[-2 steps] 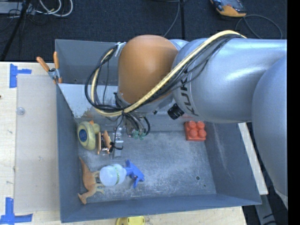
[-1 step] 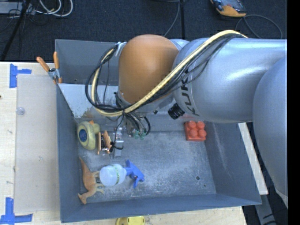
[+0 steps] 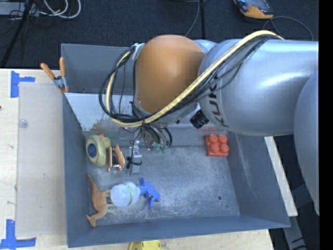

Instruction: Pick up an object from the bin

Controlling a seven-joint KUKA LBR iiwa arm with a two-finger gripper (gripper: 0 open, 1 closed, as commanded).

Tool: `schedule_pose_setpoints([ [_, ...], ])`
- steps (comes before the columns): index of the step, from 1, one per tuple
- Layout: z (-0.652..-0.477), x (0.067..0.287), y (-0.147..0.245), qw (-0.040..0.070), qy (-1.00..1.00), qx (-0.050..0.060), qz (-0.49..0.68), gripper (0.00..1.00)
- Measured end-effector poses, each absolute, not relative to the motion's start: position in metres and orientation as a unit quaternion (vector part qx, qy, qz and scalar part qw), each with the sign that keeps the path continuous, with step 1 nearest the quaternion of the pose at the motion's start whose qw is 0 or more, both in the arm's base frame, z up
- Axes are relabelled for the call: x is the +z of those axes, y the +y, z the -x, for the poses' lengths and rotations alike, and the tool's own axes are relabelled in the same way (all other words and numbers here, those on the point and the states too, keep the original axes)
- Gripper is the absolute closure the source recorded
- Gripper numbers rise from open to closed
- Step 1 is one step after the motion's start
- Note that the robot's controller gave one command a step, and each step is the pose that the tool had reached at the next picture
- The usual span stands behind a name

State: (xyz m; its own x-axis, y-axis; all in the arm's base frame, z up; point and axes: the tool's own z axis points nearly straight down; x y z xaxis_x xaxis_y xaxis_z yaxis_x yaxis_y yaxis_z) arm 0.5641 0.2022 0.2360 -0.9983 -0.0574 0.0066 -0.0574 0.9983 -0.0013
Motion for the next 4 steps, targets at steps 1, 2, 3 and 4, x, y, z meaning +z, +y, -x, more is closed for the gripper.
schedule_pose_setpoints([
  [1,-0.555,0.241,0.193,-0.001,-0.999,0.0,-0.047,0.0],
  [2,-0.54,0.211,0.193,0.003,-1.0,0.001,0.031,0.0],
  [3,-0.531,0.177,0.196,0.0,-1.0,0.0,-0.014,0.0],
  [4,-0.502,0.153,0.187,0.003,-0.999,0.001,-0.034,0.0],
])
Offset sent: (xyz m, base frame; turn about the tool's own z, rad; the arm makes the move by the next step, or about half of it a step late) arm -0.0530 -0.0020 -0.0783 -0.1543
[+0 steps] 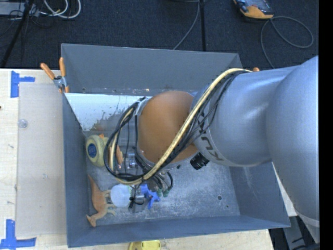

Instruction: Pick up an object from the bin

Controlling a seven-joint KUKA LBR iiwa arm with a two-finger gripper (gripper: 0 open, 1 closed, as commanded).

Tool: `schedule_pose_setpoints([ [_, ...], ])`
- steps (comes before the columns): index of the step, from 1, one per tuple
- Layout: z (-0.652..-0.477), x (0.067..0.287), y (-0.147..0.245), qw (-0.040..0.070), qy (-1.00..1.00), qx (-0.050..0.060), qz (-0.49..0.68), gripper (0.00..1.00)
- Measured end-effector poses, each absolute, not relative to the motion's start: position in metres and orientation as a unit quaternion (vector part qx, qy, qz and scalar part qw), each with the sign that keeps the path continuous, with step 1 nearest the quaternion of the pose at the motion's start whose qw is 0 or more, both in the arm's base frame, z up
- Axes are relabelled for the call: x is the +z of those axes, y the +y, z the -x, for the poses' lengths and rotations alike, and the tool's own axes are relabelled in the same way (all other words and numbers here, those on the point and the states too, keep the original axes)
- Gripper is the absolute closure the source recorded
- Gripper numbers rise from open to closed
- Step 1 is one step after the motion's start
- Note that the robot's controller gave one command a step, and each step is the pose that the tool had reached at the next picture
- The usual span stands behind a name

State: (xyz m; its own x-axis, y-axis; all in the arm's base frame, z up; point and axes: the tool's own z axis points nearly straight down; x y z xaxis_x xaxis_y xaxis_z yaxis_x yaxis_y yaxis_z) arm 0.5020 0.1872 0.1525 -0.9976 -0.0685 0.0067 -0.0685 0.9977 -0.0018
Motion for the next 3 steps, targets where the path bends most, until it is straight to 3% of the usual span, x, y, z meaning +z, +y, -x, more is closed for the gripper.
schedule_pose_setpoints([
  [1,-0.494,0.141,0.189,0.004,-1.0,0.001,-0.016,0.0],
  [2,-0.499,0.131,0.182,0.004,-1.0,0.001,-0.025,0.0],
  [3,-0.492,0.106,0.19,0.006,-1.0,0.002,0.008,1.0],
])
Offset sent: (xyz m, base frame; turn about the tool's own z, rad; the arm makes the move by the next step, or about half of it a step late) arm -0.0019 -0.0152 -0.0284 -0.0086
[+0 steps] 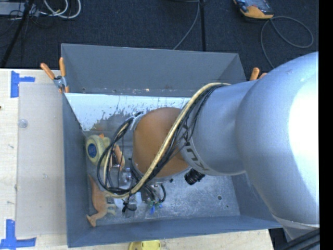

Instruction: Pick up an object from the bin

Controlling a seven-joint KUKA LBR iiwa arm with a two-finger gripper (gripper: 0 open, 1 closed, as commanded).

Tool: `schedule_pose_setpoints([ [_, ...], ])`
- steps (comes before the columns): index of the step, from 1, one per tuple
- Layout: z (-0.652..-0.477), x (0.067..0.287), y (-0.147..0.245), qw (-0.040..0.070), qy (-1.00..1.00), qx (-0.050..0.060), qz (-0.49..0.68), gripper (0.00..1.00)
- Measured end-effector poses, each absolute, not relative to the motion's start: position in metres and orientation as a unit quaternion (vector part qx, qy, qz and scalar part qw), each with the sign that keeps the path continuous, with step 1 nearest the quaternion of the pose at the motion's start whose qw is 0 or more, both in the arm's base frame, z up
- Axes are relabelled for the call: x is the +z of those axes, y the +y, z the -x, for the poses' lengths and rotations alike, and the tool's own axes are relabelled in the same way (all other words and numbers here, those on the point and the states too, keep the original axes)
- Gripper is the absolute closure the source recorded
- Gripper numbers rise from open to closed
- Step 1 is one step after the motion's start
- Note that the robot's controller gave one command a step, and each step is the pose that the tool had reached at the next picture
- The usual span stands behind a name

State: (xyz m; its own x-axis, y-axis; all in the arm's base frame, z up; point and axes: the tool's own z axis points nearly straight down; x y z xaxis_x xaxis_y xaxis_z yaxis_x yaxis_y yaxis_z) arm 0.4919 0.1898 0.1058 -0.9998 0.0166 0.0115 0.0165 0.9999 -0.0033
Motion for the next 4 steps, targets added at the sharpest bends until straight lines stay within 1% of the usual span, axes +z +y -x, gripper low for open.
schedule_pose_setpoints([
  [1,-0.492,0.106,0.189,0.006,-1.0,0.002,0.009,1.0],
  [2,-0.49,0.151,0.193,0.01,-1.0,0.003,0.004,1.0],
  [3,-0.491,0.166,0.194,0.008,-1.0,0.002,0.0,1.0],
  [4,-0.496,0.161,0.194,0.0,-1.0,0.0,-0.002,1.0],
])
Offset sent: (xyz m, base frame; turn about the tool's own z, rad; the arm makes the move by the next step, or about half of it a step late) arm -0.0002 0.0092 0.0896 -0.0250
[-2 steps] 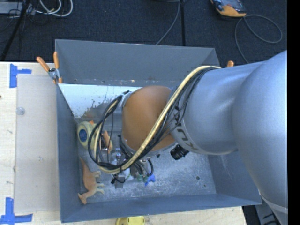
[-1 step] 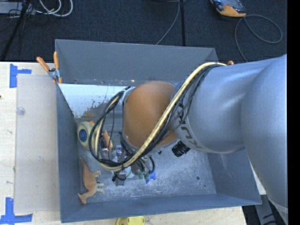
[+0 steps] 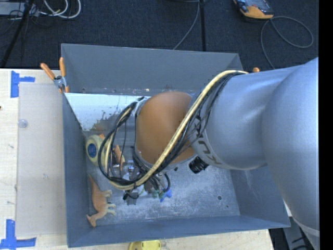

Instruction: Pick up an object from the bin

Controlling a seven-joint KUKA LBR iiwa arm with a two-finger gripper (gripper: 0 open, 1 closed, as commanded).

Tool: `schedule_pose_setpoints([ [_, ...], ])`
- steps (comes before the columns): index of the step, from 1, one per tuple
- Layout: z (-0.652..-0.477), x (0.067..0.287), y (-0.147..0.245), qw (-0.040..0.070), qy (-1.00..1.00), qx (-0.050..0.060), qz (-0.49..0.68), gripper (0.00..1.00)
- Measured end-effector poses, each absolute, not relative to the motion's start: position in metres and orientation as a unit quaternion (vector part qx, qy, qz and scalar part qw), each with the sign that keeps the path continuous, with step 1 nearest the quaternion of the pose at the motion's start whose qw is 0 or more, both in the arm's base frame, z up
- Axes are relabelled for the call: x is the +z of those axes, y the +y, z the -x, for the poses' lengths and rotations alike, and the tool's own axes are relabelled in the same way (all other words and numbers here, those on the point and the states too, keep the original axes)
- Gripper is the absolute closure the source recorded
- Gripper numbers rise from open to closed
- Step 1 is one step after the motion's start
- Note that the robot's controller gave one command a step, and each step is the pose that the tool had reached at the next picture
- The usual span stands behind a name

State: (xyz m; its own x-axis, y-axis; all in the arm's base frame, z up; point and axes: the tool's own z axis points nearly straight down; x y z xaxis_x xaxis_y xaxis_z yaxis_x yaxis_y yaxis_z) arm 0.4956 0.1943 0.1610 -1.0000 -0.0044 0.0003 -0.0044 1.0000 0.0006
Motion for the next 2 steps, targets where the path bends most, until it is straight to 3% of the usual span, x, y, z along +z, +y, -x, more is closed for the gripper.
schedule_pose_setpoints([
  [1,-0.486,0.172,0.187,0.015,-1.0,0.005,0.003,1.0],
  [2,-0.487,0.189,0.187,0.011,-1.0,0.004,0.003,1.0],
])
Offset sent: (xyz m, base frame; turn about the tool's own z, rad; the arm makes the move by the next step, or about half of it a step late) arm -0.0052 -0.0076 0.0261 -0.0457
